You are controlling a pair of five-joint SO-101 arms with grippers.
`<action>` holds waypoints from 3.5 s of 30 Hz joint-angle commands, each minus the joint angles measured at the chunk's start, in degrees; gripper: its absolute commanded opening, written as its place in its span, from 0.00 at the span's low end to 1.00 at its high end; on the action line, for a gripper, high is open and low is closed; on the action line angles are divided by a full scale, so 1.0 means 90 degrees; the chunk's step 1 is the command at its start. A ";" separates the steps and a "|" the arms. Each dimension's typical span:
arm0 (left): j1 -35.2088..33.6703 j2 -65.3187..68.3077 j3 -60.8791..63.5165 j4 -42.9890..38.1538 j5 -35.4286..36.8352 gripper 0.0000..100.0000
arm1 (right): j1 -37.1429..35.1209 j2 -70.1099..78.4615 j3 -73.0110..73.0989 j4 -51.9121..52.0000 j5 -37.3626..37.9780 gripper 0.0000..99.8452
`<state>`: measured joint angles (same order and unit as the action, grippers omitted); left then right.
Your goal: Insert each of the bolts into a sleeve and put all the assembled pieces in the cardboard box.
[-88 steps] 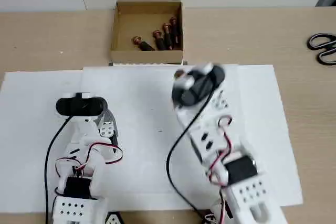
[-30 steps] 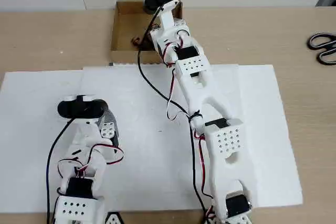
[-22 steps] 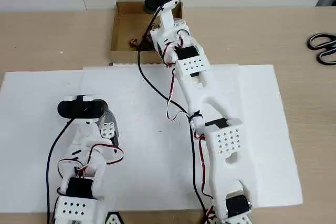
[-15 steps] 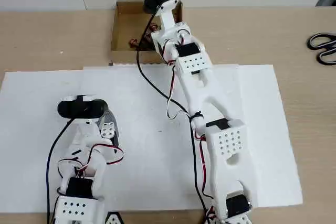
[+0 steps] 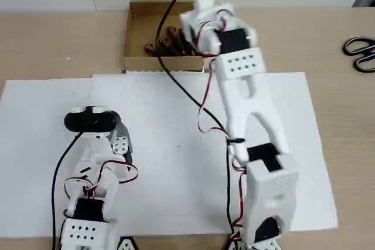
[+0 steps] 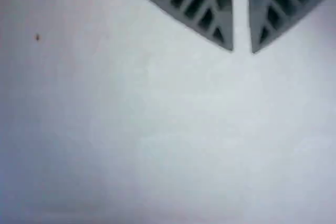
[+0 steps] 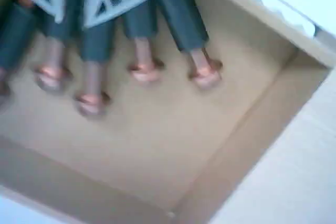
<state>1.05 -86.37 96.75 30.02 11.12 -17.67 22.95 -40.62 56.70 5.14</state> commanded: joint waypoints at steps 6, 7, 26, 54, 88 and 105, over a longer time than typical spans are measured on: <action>0.0000 -0.0049 -0.0034 -0.0147 0.0000 0.01 | 0.0181 -0.2115 -0.0391 0.2232 0.0020 0.00; 0.0000 -0.0049 -0.0034 -0.0147 0.0000 0.01 | 0.0181 -0.2339 -0.0391 0.2505 -0.0059 0.00; 0.0000 -0.0049 -0.0034 -0.0147 0.0000 0.01 | 0.0366 -0.5739 0.0947 0.4371 -0.1260 0.00; 0.0000 -0.0049 -0.0034 -0.0147 0.0000 0.01 | 0.1734 -1.3582 1.2151 0.1206 -0.1250 0.00; 0.0000 -0.0049 -0.0034 -0.0147 0.0000 0.01 | 0.1744 -1.4100 1.4779 0.1031 -0.0645 0.00; 0.0000 -0.0049 -0.0034 -0.0147 0.0000 0.01 | 0.1763 -1.4100 1.4779 0.1031 -0.0625 0.00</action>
<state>1.05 -86.37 96.75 30.02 11.12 -2.20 -103.21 92.75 67.25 -1.10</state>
